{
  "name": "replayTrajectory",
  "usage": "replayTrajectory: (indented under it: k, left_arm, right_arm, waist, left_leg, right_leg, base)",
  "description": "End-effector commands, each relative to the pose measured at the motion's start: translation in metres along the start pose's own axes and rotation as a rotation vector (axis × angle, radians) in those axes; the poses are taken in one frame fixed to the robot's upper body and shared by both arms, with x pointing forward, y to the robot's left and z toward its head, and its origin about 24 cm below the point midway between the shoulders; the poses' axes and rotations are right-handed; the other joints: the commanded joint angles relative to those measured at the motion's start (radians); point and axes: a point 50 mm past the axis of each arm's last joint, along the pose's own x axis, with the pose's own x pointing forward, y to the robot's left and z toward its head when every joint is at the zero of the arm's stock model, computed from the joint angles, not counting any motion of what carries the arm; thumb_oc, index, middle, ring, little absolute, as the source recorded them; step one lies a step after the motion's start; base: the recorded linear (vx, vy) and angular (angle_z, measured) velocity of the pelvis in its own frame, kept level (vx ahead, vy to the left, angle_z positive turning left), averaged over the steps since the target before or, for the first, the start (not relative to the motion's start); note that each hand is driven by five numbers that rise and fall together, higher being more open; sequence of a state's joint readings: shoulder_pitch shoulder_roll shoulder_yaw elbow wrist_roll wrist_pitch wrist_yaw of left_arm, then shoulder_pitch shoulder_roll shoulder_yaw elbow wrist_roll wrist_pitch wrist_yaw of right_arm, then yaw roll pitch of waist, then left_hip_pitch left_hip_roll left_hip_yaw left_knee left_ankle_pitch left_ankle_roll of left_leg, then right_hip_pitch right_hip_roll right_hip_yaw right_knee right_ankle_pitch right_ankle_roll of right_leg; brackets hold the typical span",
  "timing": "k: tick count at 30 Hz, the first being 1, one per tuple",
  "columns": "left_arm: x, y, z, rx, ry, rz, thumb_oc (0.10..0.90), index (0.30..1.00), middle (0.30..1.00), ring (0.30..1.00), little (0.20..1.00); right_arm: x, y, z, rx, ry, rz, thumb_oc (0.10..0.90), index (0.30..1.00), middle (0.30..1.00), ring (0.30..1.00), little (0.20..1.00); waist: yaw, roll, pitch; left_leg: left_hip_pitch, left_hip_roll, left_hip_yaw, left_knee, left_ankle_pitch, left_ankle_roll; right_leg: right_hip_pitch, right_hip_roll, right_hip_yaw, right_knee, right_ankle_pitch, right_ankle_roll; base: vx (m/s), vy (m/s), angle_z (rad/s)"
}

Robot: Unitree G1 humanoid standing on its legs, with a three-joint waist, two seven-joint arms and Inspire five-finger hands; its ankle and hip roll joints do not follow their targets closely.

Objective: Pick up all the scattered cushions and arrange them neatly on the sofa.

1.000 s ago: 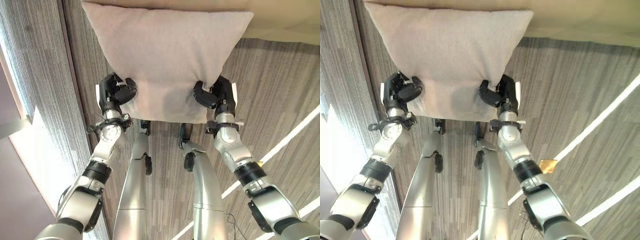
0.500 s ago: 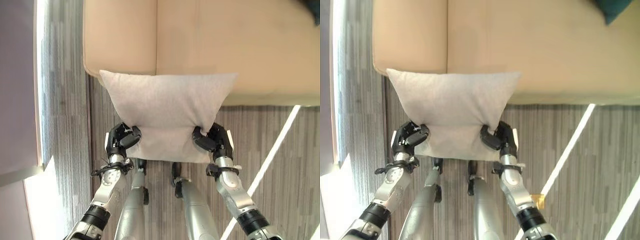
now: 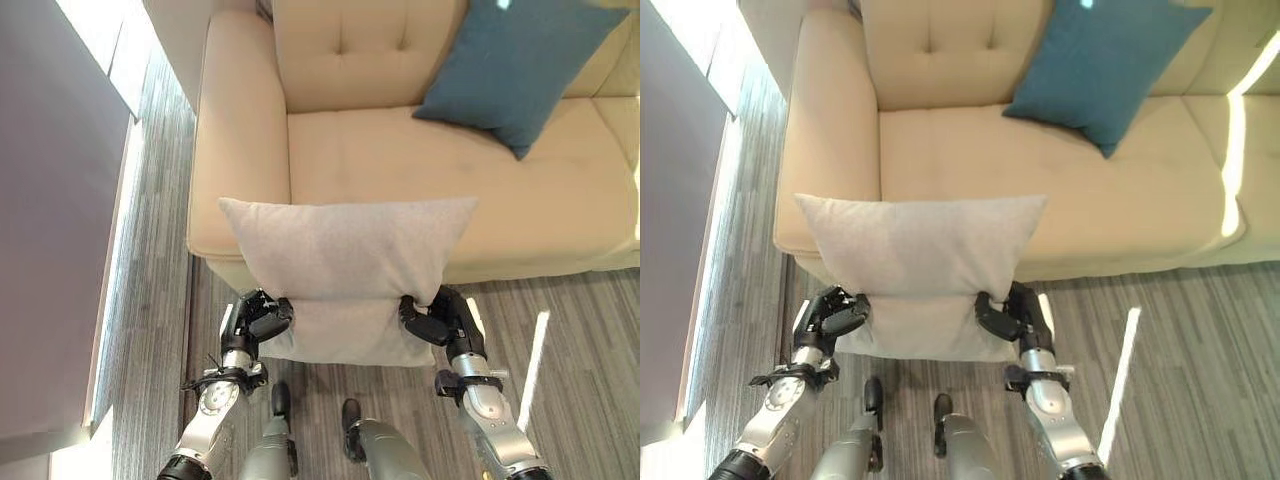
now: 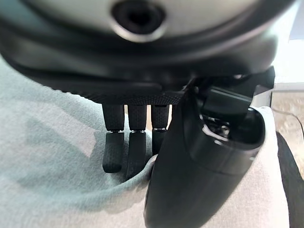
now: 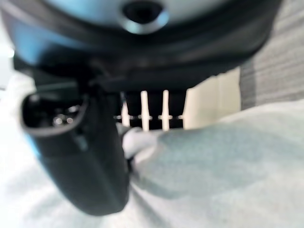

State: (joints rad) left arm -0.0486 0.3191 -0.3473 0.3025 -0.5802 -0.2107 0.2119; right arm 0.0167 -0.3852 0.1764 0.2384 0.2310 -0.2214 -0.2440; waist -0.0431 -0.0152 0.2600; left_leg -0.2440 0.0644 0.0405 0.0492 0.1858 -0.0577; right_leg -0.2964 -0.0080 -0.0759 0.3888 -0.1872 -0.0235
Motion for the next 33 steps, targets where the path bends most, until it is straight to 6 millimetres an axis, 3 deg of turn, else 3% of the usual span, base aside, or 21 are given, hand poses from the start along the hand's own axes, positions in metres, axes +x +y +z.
replayTrajectory:
  k: [1,4,7,10,13,14,15,16,18,19,20,24,26,31,33]
  left_arm:
    - [0.008,-0.037,0.04,0.022,-0.215,-0.196,0.4,0.3,0.3,0.3,0.3]
    - [0.008,-0.039,0.04,0.023,-0.218,-0.2,0.4,0.3,0.3,0.3,0.3]
    - [0.002,-0.032,0.032,0.028,-0.187,-0.18,0.4,0.3,0.3,0.3,0.3]
    - [0.001,-0.028,0.032,0.036,-0.184,-0.17,0.4,0.3,0.3,0.3,0.3]
    - [-0.002,-0.023,0.033,0.046,-0.189,-0.164,0.4,0.3,0.3,0.3,0.3]
    - [-0.002,-0.023,0.033,0.046,-0.189,-0.164,0.4,0.3,0.3,0.3,0.3]
    - [-0.002,-0.021,0.036,0.049,-0.195,-0.164,0.4,0.3,0.3,0.3,0.3]
    - [-0.002,-0.02,0.038,0.057,-0.202,-0.161,0.4,0.3,0.3,0.3,0.3]
    - [-0.002,-0.02,0.04,0.062,-0.211,-0.162,0.4,0.3,0.3,0.3,0.3]
    - [-0.002,-0.02,0.04,0.062,-0.211,-0.162,0.4,0.3,0.3,0.3,0.3]
    - [-0.003,-0.02,0.04,0.064,-0.218,-0.166,0.4,0.3,0.3,0.3,0.3]
    - [-0.001,-0.023,0.038,0.029,-0.211,-0.162,0.4,0.3,0.3,0.3,0.3]
    - [0.0,-0.023,0.04,0.025,-0.216,-0.164,0.4,0.3,0.3,0.3,0.3]
    - [0.001,-0.026,0.042,0.0,-0.232,-0.187,0.4,0.3,0.3,0.3,0.3]
    - [0.002,-0.03,0.043,-0.017,-0.234,-0.202,0.4,0.3,0.3,0.3,0.3]
  right_arm:
    - [0.007,0.004,0.06,0.075,-0.302,0.024,0.4,0.3,0.3,0.3,0.3]
    - [0.009,0.006,0.06,0.096,-0.302,0.016,0.4,0.3,0.3,0.3,0.3]
    - [0.007,0.012,0.06,0.093,-0.296,0.041,0.4,0.3,0.3,0.3,0.3]
    - [0.007,0.015,0.06,0.089,-0.295,0.057,0.4,0.3,0.3,0.3,0.3]
    - [0.006,0.024,0.062,0.079,-0.301,0.094,0.4,0.3,0.3,0.3,0.3]
    - [0.006,0.024,0.062,0.079,-0.301,0.094,0.4,0.3,0.3,0.3,0.3]
    - [0.006,0.025,0.064,0.073,-0.303,0.104,0.4,0.3,0.3,0.3,0.3]
    - [0.006,0.026,0.064,0.076,-0.305,0.108,0.4,0.3,0.3,0.3,0.3]
    - [0.006,0.027,0.065,0.08,-0.309,0.109,0.4,0.3,0.3,0.3,0.3]
    - [0.006,0.027,0.065,0.08,-0.309,0.109,0.4,0.3,0.3,0.3,0.3]
    - [0.006,0.03,0.065,0.078,-0.311,0.118,0.4,0.3,0.3,0.3,0.3]
    - [0.005,0.026,0.063,0.056,-0.303,0.106,0.4,0.3,0.3,0.3,0.3]
    - [0.006,0.025,0.064,0.049,-0.307,0.101,0.4,0.3,0.3,0.3,0.3]
    - [0.006,0.019,0.063,0.039,-0.311,0.1,0.4,0.3,0.3,0.3,0.3]
    - [0.004,0.015,0.06,0.039,-0.3,0.094,0.4,0.3,0.3,0.3,0.3]
  waist:
    - [-0.018,-0.044,-0.106]
    - [0.004,-0.043,-0.101]
    - [0.02,-0.041,-0.131]
    - [0.031,-0.046,-0.14]
    - [0.058,-0.044,-0.136]
    - [0.06,-0.045,-0.135]
    - [0.057,-0.037,-0.118]
    - [0.053,-0.03,-0.111]
    - [0.05,-0.025,-0.106]
    - [0.05,-0.025,-0.106]
    - [0.047,-0.018,-0.112]
    - [0.022,-0.026,-0.111]
    - [0.018,-0.029,-0.109]
    - [0.01,-0.048,-0.138]
    - [0.004,-0.051,-0.141]
  left_leg:
    - [-0.042,-0.078,-0.024,0.133,-0.21,-0.004]
    - [-0.102,-0.114,-0.022,0.137,-0.181,-0.003]
    - [-0.025,-0.116,-0.048,0.07,-0.185,0.016]
    - [0.019,-0.104,-0.024,0.048,-0.192,0.026]
    - [0.089,-0.093,0.023,0.02,-0.211,0.05]
    - [0.091,-0.093,0.026,0.019,-0.211,0.051]
    - [0.105,-0.081,0.031,0.023,-0.214,0.063]
    - [0.112,-0.073,0.033,0.022,-0.218,0.067]
    - [0.121,-0.073,0.036,0.021,-0.226,0.071]
    - [0.121,-0.074,0.037,0.021,-0.226,0.071]
    - [0.154,-0.072,0.033,0.007,-0.246,0.073]
    - [0.199,-0.1,-0.01,-0.003,-0.271,0.072]
    - [0.206,-0.104,-0.023,-0.003,-0.275,0.07]
    - [0.227,-0.103,-0.047,0.049,-0.328,0.044]
    - [0.209,-0.089,-0.05,0.132,-0.335,0.02]
  right_leg:
    - [0.2,-0.019,-0.034,-0.393,0.154,0.089]
    - [0.212,-0.001,-0.004,-0.394,0.153,0.087]
    - [0.249,0.015,0.038,-0.394,0.133,0.091]
    - [0.269,0.009,0.057,-0.384,0.118,0.097]
    - [0.253,-0.016,0.054,-0.264,0.122,0.146]
    - [0.252,-0.016,0.056,-0.26,0.12,0.147]
    - [0.195,-0.017,0.059,-0.129,0.133,0.183]
    - [0.165,-0.016,0.054,-0.081,0.139,0.196]
    - [0.14,-0.024,0.046,-0.062,0.139,0.197]
    - [0.14,-0.024,0.046,-0.062,0.139,0.197]
    - [0.113,-0.059,0.012,-0.142,0.147,0.173]
    - [0.063,-0.043,0.05,-0.298,0.215,0.174]
    - [0.055,-0.04,0.061,-0.309,0.226,0.179]
    - [0.132,-0.04,0.071,-0.366,0.237,0.149]
    - [0.168,-0.031,0.063,-0.369,0.219,0.124]
  base:
    - [0.09,0.027,0.07]
    - [0.09,0.051,-0.03]
    - [0.24,0.109,-0.75]
    - [0.19,0.11,-0.76]
    - [0.13,0.148,-0.78]
    - [0.05,0.087,-0.77]
    - [0.03,0.079,-0.59]
    - [0.05,0.102,-0.41]
    - [0.03,0.037,-0.15]
    - [0.15,-0.007,0.09]
    - [0.15,-0.007,0.0]
    - [0.24,-0.055,-0.06]
    - [0.16,-0.099,0.46]
    - [0.19,-0.151,0.48]
    - [0.14,-0.193,0.43]
